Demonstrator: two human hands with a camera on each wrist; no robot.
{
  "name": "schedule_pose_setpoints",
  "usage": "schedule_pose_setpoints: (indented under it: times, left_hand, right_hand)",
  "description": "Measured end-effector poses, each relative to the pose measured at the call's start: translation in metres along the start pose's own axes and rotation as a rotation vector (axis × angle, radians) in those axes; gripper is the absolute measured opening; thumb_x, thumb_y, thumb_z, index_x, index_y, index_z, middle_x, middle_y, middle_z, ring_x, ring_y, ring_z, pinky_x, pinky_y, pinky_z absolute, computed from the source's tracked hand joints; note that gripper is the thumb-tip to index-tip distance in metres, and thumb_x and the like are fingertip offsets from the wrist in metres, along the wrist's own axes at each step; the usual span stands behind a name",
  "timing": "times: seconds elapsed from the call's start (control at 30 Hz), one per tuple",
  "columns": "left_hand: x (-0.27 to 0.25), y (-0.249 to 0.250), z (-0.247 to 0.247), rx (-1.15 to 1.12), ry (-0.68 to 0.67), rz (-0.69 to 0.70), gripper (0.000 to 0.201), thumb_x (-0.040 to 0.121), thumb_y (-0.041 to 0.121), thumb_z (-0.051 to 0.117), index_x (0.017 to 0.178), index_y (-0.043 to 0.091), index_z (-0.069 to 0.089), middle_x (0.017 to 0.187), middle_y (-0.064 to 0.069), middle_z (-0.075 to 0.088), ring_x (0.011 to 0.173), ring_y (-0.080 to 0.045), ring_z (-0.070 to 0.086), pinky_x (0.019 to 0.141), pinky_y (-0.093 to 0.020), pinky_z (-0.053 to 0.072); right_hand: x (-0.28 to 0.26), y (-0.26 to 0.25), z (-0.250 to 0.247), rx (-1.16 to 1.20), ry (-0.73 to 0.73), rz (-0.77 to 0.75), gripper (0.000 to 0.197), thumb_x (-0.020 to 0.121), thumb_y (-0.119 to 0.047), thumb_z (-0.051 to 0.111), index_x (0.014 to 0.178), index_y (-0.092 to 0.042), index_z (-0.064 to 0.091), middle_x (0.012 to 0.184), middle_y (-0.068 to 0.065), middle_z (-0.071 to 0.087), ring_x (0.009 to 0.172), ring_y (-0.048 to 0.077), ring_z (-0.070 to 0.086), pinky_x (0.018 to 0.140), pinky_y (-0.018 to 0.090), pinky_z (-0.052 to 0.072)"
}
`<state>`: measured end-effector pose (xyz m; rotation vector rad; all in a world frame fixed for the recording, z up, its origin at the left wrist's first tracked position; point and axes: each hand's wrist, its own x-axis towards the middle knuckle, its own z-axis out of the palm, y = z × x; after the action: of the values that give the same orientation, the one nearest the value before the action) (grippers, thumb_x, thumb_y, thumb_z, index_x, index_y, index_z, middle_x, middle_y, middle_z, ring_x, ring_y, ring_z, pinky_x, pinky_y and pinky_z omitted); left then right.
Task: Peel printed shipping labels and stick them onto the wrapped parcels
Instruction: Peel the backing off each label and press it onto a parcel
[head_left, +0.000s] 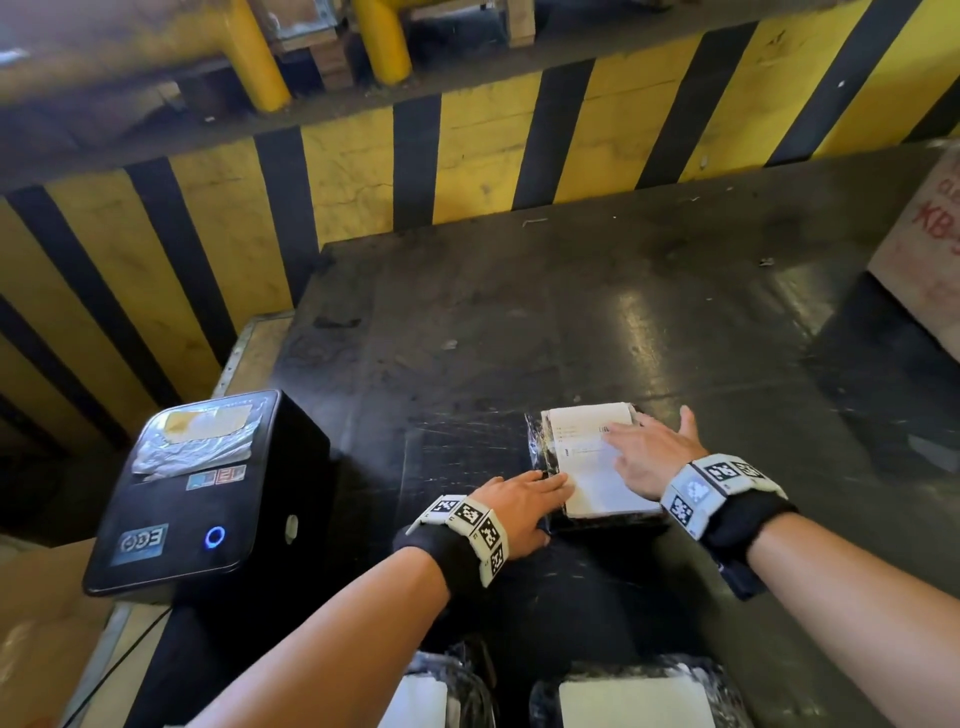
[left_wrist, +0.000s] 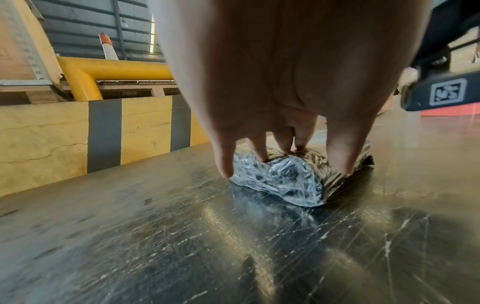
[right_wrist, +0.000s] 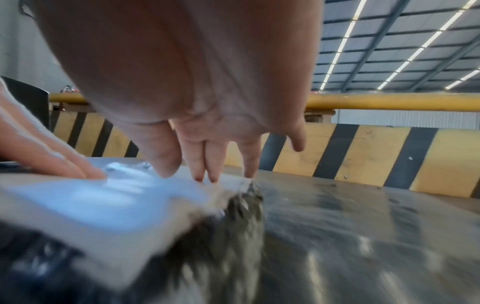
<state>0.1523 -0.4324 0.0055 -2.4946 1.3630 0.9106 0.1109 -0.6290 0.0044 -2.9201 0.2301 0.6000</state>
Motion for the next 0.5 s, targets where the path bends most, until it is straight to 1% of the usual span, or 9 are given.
schedule_pose_setpoints:
  times: [0.03,0.07,0.13,0.2,0.23,0.3,0.4,0.43,0.5]
  left_hand:
    - [0.0,0.001,0.0,0.002,-0.001,-0.001,0.072,0.096,0.026,0.049,0.152,0.025,0.004,0.16,0.01,0.001,0.148,-0.017,0.006,0.117,-0.05,0.02]
    - [0.001,0.001,0.0,0.005,0.003,-0.002,0.073,0.096,0.026,0.05,0.152,0.025,0.004,0.16,0.01,0.001,0.148,-0.018,0.007,0.116,-0.051,0.022]
    - [0.001,0.002,0.002,0.015,0.019,0.001,0.074,0.095,0.026,0.051,0.152,0.025,0.005,0.16,0.01,0.003,0.147,-0.018,0.01,0.115,-0.052,0.025]
    - [0.001,0.002,0.002,0.019,0.02,0.001,0.074,0.095,0.026,0.051,0.152,0.025,0.005,0.16,0.01,0.003,0.147,-0.018,0.011,0.115,-0.052,0.025]
    - [0.001,0.001,0.003,0.02,0.013,-0.003,0.074,0.095,0.026,0.051,0.152,0.025,0.004,0.16,0.01,0.002,0.147,-0.018,0.01,0.115,-0.052,0.024]
    - [-0.001,0.001,0.002,0.028,-0.005,-0.009,0.073,0.096,0.026,0.05,0.152,0.025,0.003,0.16,0.009,0.001,0.148,-0.018,0.008,0.117,-0.049,0.022]
    - [-0.004,0.001,-0.002,0.041,0.0,-0.009,0.071,0.096,0.027,0.05,0.152,0.024,0.007,0.16,0.008,0.005,0.147,-0.019,0.01,0.117,-0.047,0.022]
    - [-0.005,0.001,-0.005,0.042,0.024,-0.005,0.068,0.096,0.026,0.05,0.152,0.024,0.012,0.16,0.007,0.01,0.146,-0.019,0.014,0.116,-0.047,0.024]
    - [-0.005,-0.001,-0.012,0.032,0.114,-0.012,0.061,0.095,0.023,0.05,0.15,0.021,0.022,0.158,0.004,0.021,0.143,-0.019,0.024,0.114,-0.045,0.028]
  right_hand:
    - [0.001,-0.008,-0.004,0.003,0.009,-0.002,0.041,0.095,-0.015,0.03,0.132,-0.024,0.044,0.145,-0.013,0.037,0.142,0.017,0.019,0.111,0.066,-0.003]
    - [0.002,-0.016,-0.005,0.014,0.013,-0.019,0.039,0.095,-0.015,0.031,0.131,-0.023,0.044,0.144,-0.011,0.038,0.142,0.018,0.02,0.111,0.065,-0.002]
    - [0.002,-0.031,0.002,0.045,-0.006,-0.087,0.041,0.098,-0.019,0.03,0.138,-0.023,0.037,0.151,-0.011,0.03,0.142,0.019,0.019,0.113,0.063,0.0]
    - [-0.004,-0.033,0.012,0.055,-0.058,-0.121,0.045,0.1,-0.027,0.026,0.145,-0.025,0.026,0.157,-0.011,0.017,0.145,0.019,0.013,0.113,0.061,0.0]
    - [-0.007,-0.027,0.015,0.056,-0.07,-0.11,0.048,0.1,-0.03,0.025,0.147,-0.026,0.021,0.158,-0.012,0.01,0.146,0.018,0.009,0.114,0.061,-0.001]
    - [-0.011,-0.011,0.018,0.057,-0.053,-0.063,0.05,0.1,-0.034,0.024,0.149,-0.028,0.014,0.158,-0.013,0.006,0.146,0.015,0.007,0.114,0.06,-0.004]
    - [-0.01,0.011,0.015,0.046,-0.03,0.008,0.05,0.099,-0.035,0.024,0.149,-0.029,0.016,0.158,-0.013,0.01,0.146,0.015,0.011,0.113,0.061,-0.005]
    - [-0.009,0.014,0.012,0.035,-0.034,0.025,0.05,0.099,-0.034,0.024,0.148,-0.028,0.018,0.158,-0.013,0.012,0.146,0.016,0.013,0.113,0.062,-0.005]
    - [-0.006,0.009,0.008,0.007,-0.034,0.029,0.047,0.098,-0.034,0.026,0.145,-0.025,0.027,0.156,-0.011,0.02,0.144,0.016,0.016,0.113,0.062,-0.005]
